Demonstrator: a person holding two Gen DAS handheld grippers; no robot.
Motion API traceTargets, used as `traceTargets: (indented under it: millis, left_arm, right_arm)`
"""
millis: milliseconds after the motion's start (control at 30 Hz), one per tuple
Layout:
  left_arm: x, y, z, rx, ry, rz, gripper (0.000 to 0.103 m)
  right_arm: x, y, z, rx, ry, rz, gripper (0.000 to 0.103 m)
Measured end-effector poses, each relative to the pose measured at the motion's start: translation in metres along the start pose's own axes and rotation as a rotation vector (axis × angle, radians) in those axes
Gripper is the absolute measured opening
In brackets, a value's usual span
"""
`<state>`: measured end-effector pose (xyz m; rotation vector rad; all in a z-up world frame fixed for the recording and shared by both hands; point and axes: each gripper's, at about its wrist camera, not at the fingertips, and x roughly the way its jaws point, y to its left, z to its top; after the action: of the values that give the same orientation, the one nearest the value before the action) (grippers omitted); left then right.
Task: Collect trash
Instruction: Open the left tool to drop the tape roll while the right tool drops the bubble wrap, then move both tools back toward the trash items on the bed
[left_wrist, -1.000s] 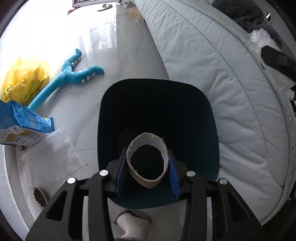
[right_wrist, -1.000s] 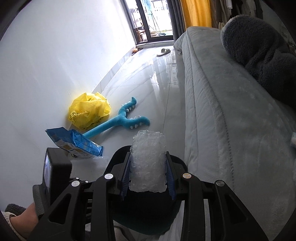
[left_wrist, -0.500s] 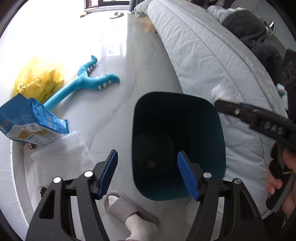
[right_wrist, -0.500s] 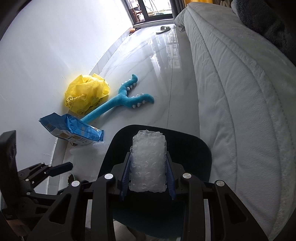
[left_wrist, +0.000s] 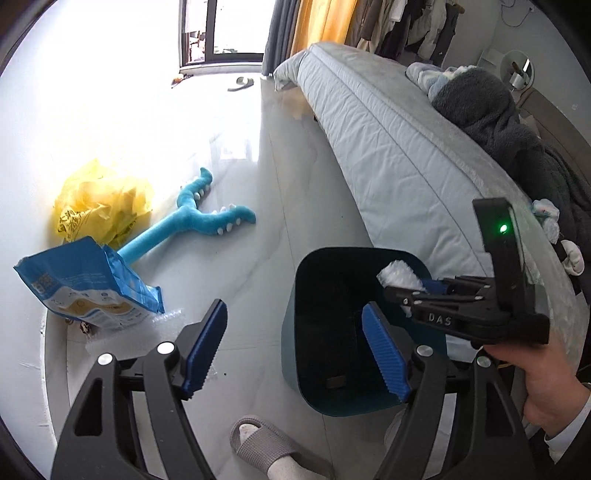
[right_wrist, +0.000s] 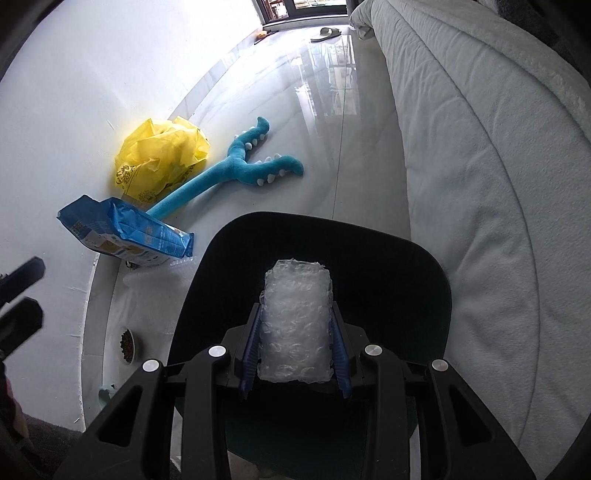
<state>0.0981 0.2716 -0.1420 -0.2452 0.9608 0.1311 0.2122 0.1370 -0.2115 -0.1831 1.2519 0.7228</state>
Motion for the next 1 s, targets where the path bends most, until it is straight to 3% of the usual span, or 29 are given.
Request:
traceTargets:
  millis: [433,500,567,767,1000]
  left_arm:
    - [-0.052,-0.012,0.027,-0.010,-0.180,-0.016,0.079]
    - [-0.059,-0.019,0.031,0.000,-0.201,-0.013,0.079]
    - [-0.065,-0.025,0.033,0.013,-0.223,-0.011,0.080]
    - [-0.083,-0.046,0.044,0.030,-0.281,-0.028,0.083]
    - [-0.092,-0.078,0.050,0.067,-0.325,-0.038,0.085]
  right_arm:
    - [0.019,0.001,-0.013,-0.037,0.082,-0.032,0.040]
    - [0.020,-0.001,-0.015,-0.034,0.096,-0.030,0.056]
    - [0.017,-0.002,-0.017,-0.032,0.102,-0.022,0.064]
    - [-0.006,0.001,-0.019,-0.064,0.069,-0.008,0.068]
    - [-0.062,-0.004,-0.016,-0.083,-0.047,0.042,0.071]
